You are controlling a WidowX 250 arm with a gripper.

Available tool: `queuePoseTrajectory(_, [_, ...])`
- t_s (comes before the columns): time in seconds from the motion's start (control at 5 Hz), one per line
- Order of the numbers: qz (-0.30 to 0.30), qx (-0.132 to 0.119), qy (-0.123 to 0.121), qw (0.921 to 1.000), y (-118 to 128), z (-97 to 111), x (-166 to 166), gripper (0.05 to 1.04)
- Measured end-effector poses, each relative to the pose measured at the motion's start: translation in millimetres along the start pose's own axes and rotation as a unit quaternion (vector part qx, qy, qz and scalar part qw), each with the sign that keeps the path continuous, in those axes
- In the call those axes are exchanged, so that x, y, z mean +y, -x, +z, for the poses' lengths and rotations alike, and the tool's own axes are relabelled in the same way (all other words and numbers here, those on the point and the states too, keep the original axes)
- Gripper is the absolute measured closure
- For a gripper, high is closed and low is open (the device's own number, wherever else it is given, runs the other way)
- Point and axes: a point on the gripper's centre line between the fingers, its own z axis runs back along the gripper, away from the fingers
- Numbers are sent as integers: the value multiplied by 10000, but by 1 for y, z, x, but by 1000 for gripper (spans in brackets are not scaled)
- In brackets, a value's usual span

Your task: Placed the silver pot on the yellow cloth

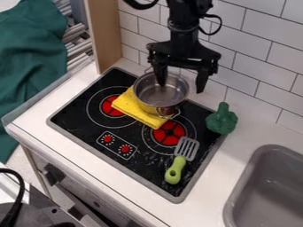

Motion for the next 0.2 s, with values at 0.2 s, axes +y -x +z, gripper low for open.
queuePoseTrajectory(0.2, [-312,145,-117,9993,15,3,-1,79])
